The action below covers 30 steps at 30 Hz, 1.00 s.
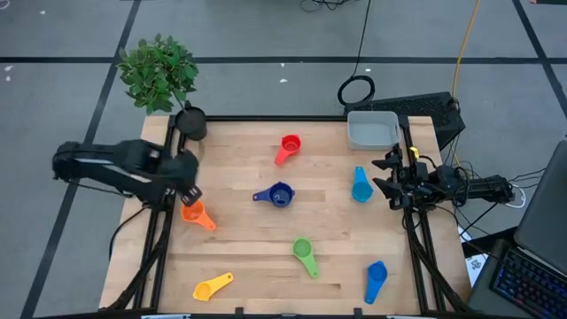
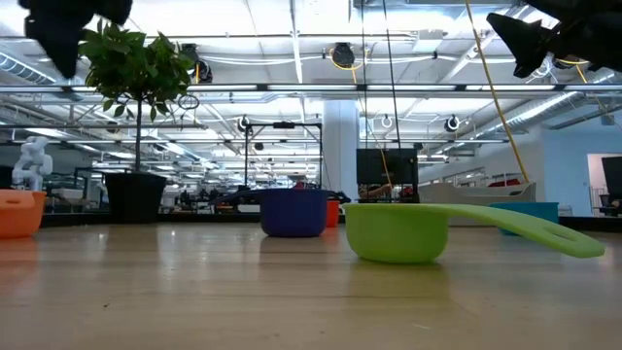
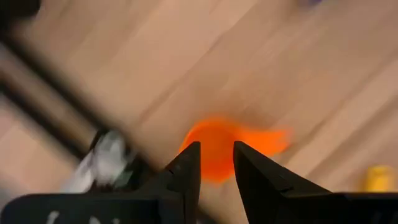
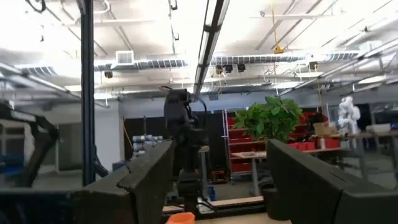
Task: Nest measuring cups in basket
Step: Stack the orange measuring cup on top of the dark blue measuring cup
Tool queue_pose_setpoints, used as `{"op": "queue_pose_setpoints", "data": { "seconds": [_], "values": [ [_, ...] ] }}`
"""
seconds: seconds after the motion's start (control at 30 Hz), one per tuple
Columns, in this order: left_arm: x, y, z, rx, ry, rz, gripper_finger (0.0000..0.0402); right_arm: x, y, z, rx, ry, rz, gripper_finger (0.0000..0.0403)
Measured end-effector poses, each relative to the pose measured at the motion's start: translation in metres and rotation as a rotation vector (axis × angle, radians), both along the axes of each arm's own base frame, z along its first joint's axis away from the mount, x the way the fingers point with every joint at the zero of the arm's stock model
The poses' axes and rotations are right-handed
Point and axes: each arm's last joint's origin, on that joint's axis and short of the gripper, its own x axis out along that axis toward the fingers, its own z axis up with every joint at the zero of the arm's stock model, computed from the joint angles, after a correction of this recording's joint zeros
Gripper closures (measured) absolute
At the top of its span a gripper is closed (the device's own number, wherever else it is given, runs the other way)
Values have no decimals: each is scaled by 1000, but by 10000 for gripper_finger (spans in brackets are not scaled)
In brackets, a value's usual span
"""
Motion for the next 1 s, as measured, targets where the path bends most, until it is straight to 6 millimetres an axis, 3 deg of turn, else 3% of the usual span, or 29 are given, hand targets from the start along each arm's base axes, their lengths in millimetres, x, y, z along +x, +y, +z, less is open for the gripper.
{"op": "queue_pose_setpoints", "data": {
  "seconds": [0.17,0.43,0.7,1.0],
  "values": [
    [23,-7,-25,-124,100,23,302,1,0,-2,-10,26,-2,151],
    [35,-9,-61,-100,253,144,302,4,0,-6,1,72,6,151],
    [47,-16,-94,-133,138,216,302,5,0,-9,44,105,27,151],
    [38,-15,-110,-123,204,359,302,7,1,-14,51,157,30,151]
  ]
}}
